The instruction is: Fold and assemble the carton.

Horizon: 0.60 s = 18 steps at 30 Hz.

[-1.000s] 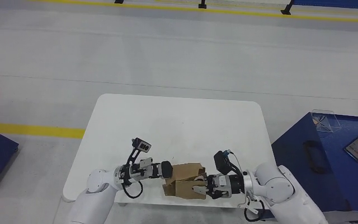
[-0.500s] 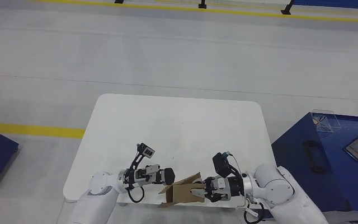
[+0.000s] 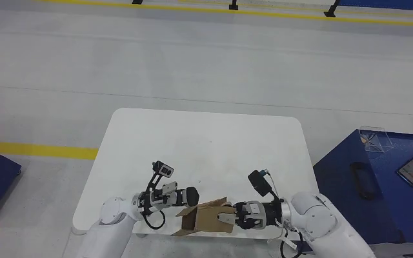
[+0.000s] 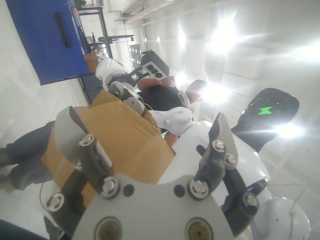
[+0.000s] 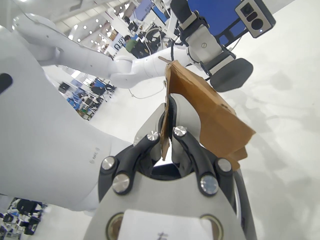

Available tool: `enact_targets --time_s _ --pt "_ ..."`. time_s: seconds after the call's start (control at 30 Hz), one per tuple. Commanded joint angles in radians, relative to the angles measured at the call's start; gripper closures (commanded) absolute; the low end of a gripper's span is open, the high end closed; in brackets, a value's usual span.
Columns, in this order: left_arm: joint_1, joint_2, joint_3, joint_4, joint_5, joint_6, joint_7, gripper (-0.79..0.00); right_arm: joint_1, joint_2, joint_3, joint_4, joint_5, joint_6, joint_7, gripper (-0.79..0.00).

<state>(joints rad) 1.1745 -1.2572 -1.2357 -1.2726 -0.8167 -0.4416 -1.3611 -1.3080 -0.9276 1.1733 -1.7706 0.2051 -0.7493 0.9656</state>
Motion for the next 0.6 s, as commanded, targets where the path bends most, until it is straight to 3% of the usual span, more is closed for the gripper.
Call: enact_targets --time_s 0.0,0.2,0.27,0.57 --pt "0.015 0.011 -0.041 -0.038 0.074 -0.045 0.028 -0.785 0.01 0.001 0.001 0.019 0.079 0.014 0.018 0.0" --pt "0.097 0.052 -0.161 -0.23 0.469 -0.107 0.121 -0.785 0.043 0.005 0.011 0.069 0.203 0.055 0.076 0.0" --pt "0.127 0.059 -0.158 -0.308 0.598 -0.089 0.138 -0.785 0.055 0.006 0.012 0.079 0.219 0.071 0.097 0.0" --pt "0.18 0.078 -0.159 -0.459 0.812 0.007 0.207 -0.785 0.078 0.006 0.003 0.086 0.194 0.104 0.138 0.0"
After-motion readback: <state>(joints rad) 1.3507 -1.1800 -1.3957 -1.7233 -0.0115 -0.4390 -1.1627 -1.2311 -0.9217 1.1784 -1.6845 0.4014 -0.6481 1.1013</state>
